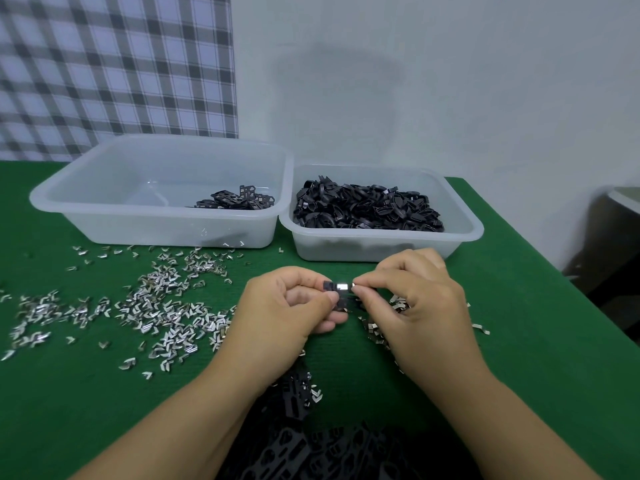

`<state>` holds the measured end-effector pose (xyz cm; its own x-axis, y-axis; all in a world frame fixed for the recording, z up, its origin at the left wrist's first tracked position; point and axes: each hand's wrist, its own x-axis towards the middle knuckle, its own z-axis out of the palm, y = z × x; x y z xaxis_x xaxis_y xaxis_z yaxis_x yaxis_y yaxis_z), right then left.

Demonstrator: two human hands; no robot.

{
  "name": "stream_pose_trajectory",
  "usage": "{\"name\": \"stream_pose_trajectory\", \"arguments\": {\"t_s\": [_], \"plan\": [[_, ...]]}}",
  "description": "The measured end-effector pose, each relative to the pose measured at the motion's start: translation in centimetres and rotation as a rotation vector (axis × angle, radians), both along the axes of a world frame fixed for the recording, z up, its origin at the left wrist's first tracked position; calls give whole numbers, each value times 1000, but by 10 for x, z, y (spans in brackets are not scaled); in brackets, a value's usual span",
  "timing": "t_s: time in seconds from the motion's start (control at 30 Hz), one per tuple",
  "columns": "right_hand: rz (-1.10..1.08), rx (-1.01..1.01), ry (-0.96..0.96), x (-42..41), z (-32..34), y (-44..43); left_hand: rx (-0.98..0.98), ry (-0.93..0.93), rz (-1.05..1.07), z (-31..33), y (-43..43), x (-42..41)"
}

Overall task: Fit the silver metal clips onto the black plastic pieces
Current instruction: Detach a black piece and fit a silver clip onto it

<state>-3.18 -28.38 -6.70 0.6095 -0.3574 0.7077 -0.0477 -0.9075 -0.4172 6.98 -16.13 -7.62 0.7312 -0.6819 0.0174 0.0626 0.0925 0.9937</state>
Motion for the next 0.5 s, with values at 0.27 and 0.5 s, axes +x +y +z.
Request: {"name": "stream_pose_trajectory", "arguments": {"t_s": [0.27,0.5], "plan": [[1,-29,2,0,2,1,2,-7,1,1,1,0],[10,-39,8,0,2,1,10,-8,3,1,1,-1]]}}
